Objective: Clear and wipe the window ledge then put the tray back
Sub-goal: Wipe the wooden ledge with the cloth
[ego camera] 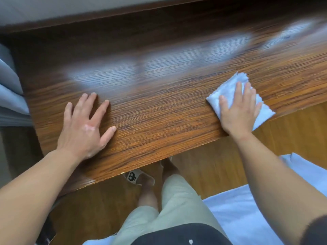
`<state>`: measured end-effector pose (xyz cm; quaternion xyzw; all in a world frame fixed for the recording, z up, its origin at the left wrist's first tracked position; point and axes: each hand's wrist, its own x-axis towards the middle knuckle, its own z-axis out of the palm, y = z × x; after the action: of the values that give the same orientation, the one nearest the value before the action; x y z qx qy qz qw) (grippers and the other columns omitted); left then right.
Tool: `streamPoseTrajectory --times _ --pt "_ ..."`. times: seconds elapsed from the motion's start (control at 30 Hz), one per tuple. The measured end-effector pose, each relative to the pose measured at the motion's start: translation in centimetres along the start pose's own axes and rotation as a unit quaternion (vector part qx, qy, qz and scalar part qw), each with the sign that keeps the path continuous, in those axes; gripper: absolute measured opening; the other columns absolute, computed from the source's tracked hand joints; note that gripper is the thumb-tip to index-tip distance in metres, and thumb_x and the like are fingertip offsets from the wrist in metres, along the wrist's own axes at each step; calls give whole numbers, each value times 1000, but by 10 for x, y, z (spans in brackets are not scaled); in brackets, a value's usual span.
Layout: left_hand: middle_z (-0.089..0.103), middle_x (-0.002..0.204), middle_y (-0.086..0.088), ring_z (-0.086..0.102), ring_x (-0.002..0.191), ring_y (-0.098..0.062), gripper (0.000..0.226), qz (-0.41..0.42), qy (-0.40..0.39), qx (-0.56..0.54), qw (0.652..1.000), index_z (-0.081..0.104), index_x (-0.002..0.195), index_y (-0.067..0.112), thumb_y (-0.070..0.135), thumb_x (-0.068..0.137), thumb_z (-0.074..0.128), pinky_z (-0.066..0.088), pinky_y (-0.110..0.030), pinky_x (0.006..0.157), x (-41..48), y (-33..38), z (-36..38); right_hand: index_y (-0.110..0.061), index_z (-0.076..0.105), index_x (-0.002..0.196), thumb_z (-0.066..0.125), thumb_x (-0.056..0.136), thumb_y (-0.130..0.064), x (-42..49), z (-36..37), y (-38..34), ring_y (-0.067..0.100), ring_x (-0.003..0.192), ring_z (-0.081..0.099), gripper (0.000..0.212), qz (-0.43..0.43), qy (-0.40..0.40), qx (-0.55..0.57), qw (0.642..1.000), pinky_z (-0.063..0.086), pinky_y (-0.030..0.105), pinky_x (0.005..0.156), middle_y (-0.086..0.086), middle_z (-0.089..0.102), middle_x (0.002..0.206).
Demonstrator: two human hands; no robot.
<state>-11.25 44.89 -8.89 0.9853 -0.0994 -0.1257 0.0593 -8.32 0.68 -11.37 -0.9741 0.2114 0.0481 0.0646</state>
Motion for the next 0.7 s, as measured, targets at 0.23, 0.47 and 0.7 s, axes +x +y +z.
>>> streamPoseTrajectory --times 0.23,0.47,0.7 --pt "16 166 -15 7 156 -35 80 -66 9 -11 998 32 156 27 72 89 34 1 -62 121 7 -11 -2 -17 26 162 40 99 -59 -136 22 -133 35 157 15 77 -238 -24 -17 971 12 65 122 11 21 170" --pt "27 162 -20 20 151 -41 62 -93 69 -49 992 44 150 16 45 96 38 13 -66 117 9 -29 -1 -24 35 159 47 98 -56 -161 37 -217 29 158 12 70 -500 -77 2 863 6 64 123 2 25 169" --pt "26 162 -18 16 152 -37 64 -83 46 -49 994 43 152 19 53 98 35 11 -61 120 22 -28 -9 -26 36 159 47 97 -60 -54 32 -147 27 156 21 72 -436 -30 14 899 12 60 124 2 28 168"
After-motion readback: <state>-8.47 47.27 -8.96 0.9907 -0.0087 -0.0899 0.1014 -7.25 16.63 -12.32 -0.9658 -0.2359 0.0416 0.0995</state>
